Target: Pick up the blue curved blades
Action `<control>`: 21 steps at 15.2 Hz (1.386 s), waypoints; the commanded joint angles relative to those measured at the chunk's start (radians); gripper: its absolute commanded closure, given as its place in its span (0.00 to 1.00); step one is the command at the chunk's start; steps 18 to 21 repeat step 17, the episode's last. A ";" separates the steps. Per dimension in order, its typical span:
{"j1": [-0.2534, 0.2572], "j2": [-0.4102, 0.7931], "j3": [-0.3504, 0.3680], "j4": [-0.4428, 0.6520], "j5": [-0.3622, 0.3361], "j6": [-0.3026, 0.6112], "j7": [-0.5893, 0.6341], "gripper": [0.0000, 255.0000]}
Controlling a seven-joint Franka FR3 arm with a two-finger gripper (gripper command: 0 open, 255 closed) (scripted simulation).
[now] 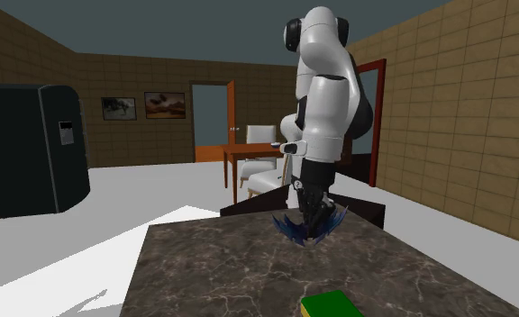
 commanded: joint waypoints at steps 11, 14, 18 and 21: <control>0.057 -0.166 -0.048 0.039 0.185 -0.167 -0.147 1.00; 0.070 -0.202 -0.064 0.056 0.210 -0.214 -0.170 1.00; 0.074 -0.215 -0.071 0.063 0.218 -0.232 -0.177 1.00; 0.074 -0.215 -0.071 0.063 0.218 -0.232 -0.177 1.00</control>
